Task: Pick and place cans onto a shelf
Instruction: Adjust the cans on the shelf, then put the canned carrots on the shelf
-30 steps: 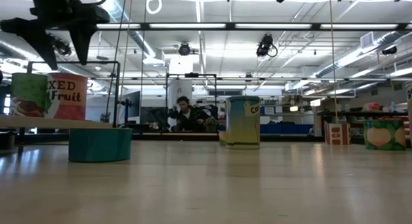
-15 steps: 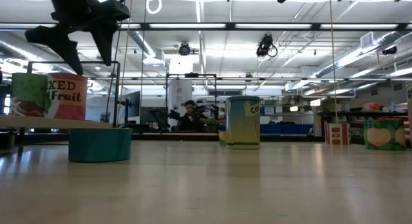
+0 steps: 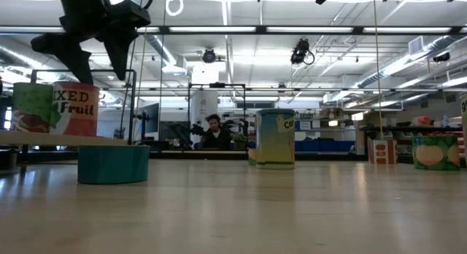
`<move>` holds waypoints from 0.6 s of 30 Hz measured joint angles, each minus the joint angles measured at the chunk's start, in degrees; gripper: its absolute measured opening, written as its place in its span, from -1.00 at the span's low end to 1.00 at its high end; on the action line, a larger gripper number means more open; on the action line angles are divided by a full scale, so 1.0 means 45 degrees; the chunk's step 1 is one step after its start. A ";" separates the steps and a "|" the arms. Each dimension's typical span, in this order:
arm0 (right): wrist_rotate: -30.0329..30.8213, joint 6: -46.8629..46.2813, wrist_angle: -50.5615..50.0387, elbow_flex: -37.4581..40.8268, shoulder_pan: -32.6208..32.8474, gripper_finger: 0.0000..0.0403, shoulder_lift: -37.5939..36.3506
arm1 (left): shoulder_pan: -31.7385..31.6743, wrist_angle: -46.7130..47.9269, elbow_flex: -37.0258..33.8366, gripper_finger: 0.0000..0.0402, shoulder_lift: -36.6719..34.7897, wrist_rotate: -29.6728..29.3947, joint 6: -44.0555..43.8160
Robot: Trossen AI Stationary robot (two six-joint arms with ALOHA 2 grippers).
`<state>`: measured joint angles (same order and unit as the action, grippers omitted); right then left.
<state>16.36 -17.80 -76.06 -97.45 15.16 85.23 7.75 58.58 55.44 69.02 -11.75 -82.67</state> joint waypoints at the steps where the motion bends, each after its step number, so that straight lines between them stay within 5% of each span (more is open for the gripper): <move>1: -0.0001 -0.0005 -0.0008 0.0000 0.0000 0.80 0.0000 | 0.0000 -0.0051 0.0000 0.48 0.0007 -0.0009 0.0000; 18: -0.0132 0.0863 0.1029 0.0213 -0.0150 0.77 -0.0970 | 0.0049 -0.0062 0.0978 0.48 -0.0533 -0.1098 0.1574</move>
<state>15.77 -13.92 -71.43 -96.49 14.48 80.86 7.97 58.30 59.84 66.62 -16.69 -75.59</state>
